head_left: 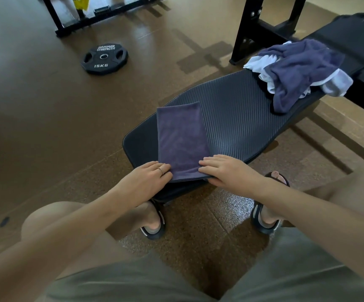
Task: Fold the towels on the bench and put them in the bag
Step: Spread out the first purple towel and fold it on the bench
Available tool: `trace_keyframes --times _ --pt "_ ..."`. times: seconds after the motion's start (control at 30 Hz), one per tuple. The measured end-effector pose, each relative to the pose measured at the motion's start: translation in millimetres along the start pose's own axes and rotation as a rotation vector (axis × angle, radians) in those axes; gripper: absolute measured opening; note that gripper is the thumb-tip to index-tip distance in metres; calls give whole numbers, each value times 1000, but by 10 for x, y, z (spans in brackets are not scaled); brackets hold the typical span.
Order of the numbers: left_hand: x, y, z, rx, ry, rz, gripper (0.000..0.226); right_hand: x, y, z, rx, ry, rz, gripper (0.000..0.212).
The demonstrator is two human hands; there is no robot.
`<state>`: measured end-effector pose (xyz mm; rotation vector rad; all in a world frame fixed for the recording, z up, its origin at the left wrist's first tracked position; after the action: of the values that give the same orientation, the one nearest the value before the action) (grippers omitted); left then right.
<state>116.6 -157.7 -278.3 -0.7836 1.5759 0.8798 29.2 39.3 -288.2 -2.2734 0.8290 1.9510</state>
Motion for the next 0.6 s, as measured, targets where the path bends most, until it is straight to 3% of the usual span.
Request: trace_keyframes --times 0.13,0.2,0.3,0.37,0.6 --pt "-27 -55 -56 -17 -86 -7 14 -25 -13 34 175 181 15 27" --pt "-64 -46 -141 -144 -219 -20 30 -32 25 66 323 296 6 22" --pt "-53 -56 -300 -360 -464 -43 22 -58 72 144 576 413 3 27" --pt "-38 -36 -410 -487 -590 39 17 -41 92 186 739 508 53 34" --pt "179 124 -613 -791 -695 167 19 173 182 214 995 391 216 36"
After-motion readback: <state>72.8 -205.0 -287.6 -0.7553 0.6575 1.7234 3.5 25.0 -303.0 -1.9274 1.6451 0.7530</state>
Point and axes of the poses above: each hand's wrist, its own y-axis towards the middle knuckle, its own x-axis out of the palm, z = x × y, the point moved 6 cm from there along y, towards the middle knuckle, and after that the axes turned 13 degrees about z, right-handed, at the moved point
